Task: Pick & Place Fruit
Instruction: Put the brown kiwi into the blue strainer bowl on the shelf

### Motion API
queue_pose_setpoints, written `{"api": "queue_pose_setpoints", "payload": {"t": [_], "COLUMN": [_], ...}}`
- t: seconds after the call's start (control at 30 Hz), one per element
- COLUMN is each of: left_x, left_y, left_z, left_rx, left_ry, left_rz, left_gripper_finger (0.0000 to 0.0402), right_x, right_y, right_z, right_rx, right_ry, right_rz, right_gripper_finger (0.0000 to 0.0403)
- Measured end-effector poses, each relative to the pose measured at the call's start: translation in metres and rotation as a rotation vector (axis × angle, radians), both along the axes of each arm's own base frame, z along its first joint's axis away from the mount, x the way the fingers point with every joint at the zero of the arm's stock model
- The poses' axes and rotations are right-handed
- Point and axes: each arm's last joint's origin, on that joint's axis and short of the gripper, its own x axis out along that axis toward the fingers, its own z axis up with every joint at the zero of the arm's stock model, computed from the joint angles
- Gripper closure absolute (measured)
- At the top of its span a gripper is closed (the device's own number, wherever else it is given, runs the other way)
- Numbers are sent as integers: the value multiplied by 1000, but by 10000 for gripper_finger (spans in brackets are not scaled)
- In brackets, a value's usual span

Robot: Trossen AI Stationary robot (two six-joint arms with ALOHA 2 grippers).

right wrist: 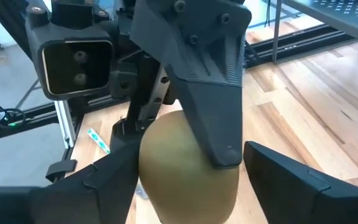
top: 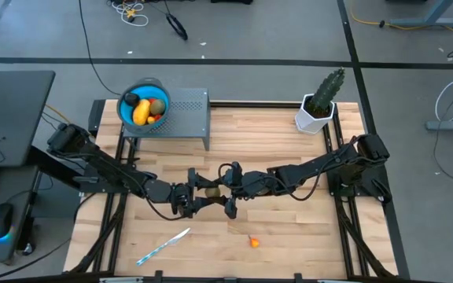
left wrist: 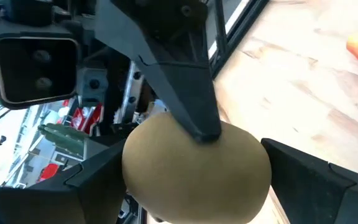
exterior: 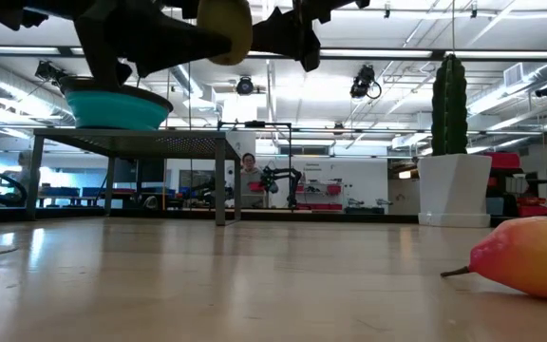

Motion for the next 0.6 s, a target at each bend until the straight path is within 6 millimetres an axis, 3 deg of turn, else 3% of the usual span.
{"api": "queue_pose_setpoints", "payload": {"t": [0.2, 0.5, 0.6], "left_x": [-1, -2, -2], "left_y": [1, 0, 0], "left_z": [-2, -1, -1], "left_rx": [8, -218, -245], "left_ry": [19, -13, -15], "left_rz": [39, 92, 95], "left_gripper_finger": [54, 54, 54], "right_x": [0, -5, -14], "right_y": [0, -1, -3], "right_z": [-1, -3, 4], "right_rx": [-20, -67, -65], "right_ry": [13, 76, 111], "right_rz": [7, 45, 40], "right_gripper_finger": [91, 87, 87]}}
